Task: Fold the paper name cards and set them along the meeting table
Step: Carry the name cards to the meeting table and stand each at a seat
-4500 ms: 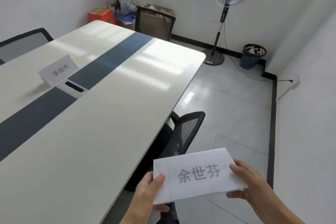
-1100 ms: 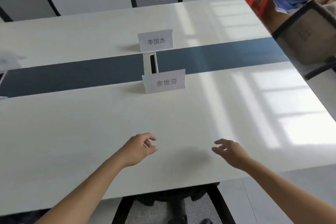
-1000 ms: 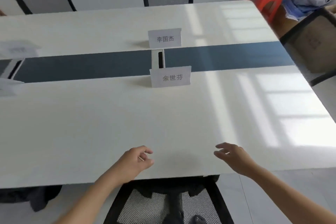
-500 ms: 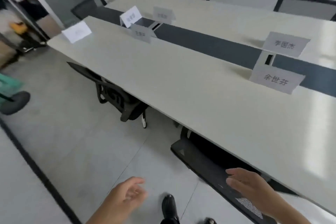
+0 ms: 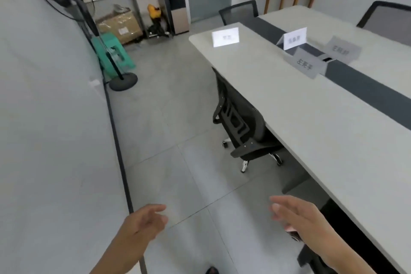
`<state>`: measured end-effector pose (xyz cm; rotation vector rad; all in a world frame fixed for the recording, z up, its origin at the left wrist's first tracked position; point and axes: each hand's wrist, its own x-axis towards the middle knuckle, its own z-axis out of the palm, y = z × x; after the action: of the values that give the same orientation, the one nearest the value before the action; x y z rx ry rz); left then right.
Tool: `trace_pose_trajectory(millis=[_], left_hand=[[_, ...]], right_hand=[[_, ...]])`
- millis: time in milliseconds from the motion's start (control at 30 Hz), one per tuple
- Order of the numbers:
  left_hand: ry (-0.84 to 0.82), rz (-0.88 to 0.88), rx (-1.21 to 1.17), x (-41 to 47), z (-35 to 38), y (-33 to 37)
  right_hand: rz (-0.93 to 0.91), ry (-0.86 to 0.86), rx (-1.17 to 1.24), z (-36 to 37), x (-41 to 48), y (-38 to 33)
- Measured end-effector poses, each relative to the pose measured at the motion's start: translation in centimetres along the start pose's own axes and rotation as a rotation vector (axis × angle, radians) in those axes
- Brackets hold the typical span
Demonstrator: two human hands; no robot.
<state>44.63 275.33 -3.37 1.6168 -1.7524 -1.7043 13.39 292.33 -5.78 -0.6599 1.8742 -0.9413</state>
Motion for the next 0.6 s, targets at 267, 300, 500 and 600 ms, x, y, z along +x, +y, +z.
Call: trace_pose_trajectory(millis=[267, 300, 500, 600], left_hand=[[0.121, -0.034, -0.115, 9.8, -7.2, 1.4], [0.108, -0.041, -0.114, 11.4, -7.6, 1.7], [0.108, -0.040, -0.077, 22.2, -11.9, 6.6], [0.141, 0.016, -0.093, 27.2, -14.7, 11.6]], right_hand=[[0.007, -0.068, -0.003, 4.0, 11.2, -8.3], [0.010, -0.070, -0.002, 4.1, 13.1, -9.2], [0.018, -0.096, -0.006, 4.2, 26.7, -15.7], [-0.001, -0.132, -0.017, 5.2, 33.3, -20.9]])
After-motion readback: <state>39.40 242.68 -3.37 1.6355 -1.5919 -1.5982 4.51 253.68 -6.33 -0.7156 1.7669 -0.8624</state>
